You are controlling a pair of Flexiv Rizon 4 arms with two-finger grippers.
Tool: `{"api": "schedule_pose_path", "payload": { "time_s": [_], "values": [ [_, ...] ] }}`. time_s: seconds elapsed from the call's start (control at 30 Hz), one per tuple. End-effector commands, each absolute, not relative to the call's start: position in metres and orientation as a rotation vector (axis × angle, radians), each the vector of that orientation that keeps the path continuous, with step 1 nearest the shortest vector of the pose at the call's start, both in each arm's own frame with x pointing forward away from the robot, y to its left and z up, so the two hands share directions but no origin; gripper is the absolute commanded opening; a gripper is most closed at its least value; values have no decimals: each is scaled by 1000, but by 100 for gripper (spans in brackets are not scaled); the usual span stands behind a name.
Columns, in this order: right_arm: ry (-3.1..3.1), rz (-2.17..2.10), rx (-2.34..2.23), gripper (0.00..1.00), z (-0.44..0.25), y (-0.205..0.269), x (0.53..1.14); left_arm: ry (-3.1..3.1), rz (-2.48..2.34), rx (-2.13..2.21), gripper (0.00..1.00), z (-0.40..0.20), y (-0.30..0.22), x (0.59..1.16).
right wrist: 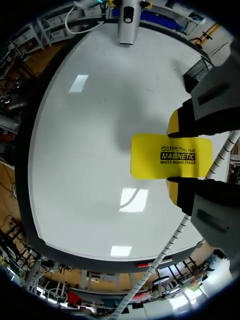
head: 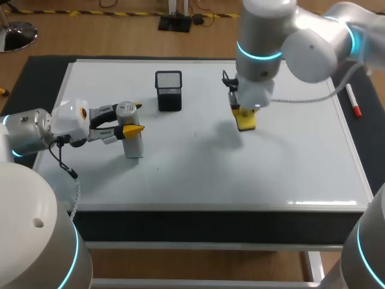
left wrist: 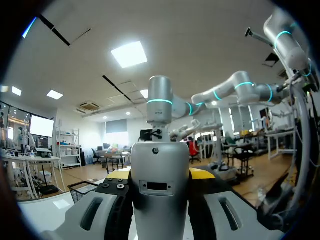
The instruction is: Pick up the inspection probe, press it on each red-marked spot on the whiteboard one by one, put down the probe, pick up the eraser, and wipe off all the red marks.
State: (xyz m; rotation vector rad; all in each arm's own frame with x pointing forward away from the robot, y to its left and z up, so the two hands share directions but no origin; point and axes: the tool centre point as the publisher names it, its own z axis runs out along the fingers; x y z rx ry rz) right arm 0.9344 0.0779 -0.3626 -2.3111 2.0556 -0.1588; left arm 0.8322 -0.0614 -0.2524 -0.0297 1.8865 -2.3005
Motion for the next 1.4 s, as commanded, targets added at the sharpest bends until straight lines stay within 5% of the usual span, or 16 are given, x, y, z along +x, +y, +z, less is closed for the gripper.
{"api": "schedule_pose_path", "payload": {
  "time_s": [0.03, 0.5, 1.4],
  "values": [
    [2118, -136, -2351, 0, -368, 96, 992, 1883, -2304, -26, 0, -253, -61, 833],
    [2212, -13, -2281, 0, -377, 90, 1052, 1883, -2304, -26, 0, -253, -61, 833],
    [2211, 63, -2281, 0, -409, 75, 1065, 1883, -2304, -26, 0, -253, -61, 833]
  ]
}}
